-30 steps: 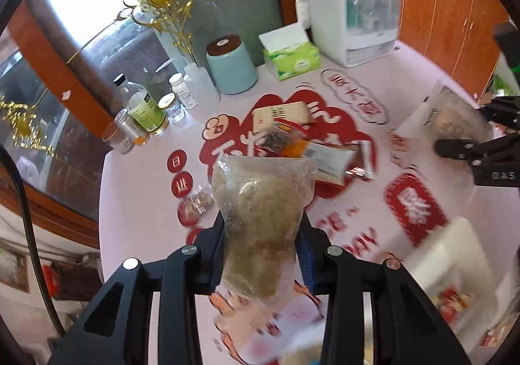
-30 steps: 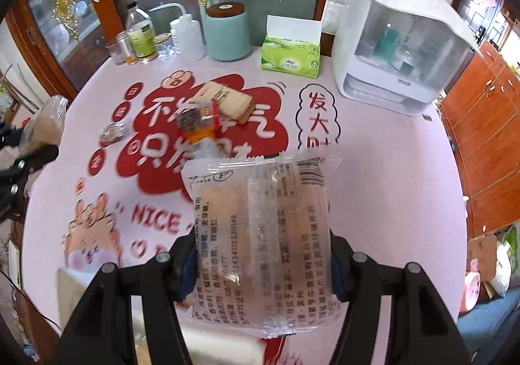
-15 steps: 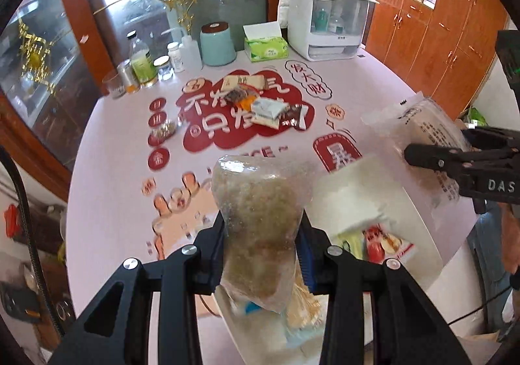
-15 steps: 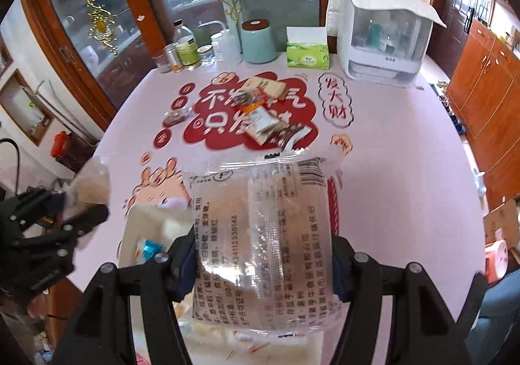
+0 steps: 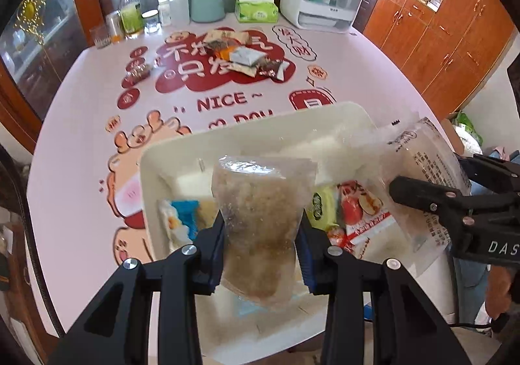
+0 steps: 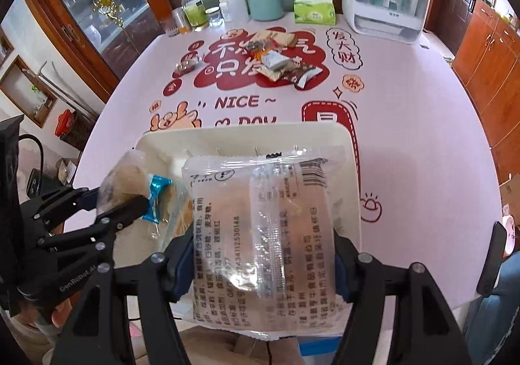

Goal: Organize snacks
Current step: 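Carry both bags over the tray and open both tools to drop them, then move both tools back to the snack pile, then grasp the nut bag with the left tool while the right grasps the white-orange packet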

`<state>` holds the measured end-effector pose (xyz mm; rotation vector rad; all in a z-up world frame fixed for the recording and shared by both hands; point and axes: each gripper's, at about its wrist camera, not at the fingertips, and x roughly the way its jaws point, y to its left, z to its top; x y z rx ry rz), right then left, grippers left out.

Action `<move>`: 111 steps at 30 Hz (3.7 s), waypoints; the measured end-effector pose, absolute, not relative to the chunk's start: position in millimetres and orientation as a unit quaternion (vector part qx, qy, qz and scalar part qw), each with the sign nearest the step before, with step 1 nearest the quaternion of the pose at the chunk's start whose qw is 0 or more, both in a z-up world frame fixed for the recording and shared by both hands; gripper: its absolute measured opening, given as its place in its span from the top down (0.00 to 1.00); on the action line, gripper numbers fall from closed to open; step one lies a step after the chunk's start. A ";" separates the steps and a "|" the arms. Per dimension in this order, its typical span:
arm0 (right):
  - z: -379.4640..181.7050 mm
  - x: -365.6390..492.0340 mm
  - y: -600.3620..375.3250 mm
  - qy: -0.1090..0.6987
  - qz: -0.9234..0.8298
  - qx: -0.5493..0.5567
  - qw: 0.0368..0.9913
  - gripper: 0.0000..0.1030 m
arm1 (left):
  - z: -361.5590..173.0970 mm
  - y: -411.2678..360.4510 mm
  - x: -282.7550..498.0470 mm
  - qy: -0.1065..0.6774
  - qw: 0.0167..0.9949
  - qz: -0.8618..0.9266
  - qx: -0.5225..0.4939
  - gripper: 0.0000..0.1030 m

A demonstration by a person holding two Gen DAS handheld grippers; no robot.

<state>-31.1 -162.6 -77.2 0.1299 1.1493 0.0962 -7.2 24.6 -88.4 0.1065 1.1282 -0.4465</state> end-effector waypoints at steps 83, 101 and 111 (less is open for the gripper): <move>-85.8 314.9 -142.5 0.514 -0.011 -0.056 0.856 0.36 | -105.6 108.7 347.9 0.480 0.843 -0.171 0.173 0.13; -214.1 350.7 -129.0 0.622 -0.032 -0.057 0.781 0.60 | -240.9 90.9 414.2 0.559 0.765 -0.243 0.208 0.47; -199.3 337.8 -123.3 0.604 -0.020 -0.046 0.795 0.69 | -225.3 95.0 391.0 0.564 0.769 -0.231 0.195 0.62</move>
